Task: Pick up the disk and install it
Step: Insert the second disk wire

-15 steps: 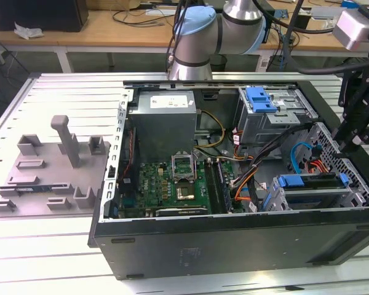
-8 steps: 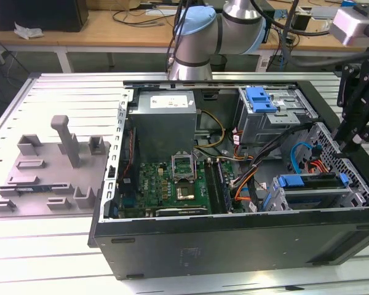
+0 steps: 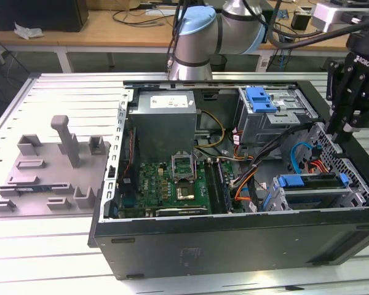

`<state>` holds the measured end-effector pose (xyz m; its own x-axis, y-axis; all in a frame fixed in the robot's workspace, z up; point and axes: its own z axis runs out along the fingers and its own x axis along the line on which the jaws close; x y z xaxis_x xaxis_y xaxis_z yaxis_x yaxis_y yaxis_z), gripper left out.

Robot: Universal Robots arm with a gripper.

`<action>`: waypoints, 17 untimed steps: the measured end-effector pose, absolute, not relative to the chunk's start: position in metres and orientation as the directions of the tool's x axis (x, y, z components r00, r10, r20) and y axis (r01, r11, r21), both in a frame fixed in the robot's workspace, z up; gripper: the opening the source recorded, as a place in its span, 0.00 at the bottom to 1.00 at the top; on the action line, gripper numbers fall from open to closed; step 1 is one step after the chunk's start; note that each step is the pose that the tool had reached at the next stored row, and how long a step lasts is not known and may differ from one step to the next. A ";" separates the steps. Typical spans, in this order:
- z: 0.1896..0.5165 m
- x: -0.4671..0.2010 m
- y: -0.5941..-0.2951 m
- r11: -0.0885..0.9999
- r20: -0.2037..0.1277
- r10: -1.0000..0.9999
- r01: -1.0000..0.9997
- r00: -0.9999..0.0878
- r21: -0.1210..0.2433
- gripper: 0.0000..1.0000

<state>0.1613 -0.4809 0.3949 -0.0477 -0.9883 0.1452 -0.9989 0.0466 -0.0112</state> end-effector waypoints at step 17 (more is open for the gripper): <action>0.380 0.154 -0.476 0.029 0.162 -0.986 -1.000 -0.031 -0.012 0.31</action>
<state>0.1537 -0.4761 0.3801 -0.0308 -0.9863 0.1624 -0.9995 0.0293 -0.0118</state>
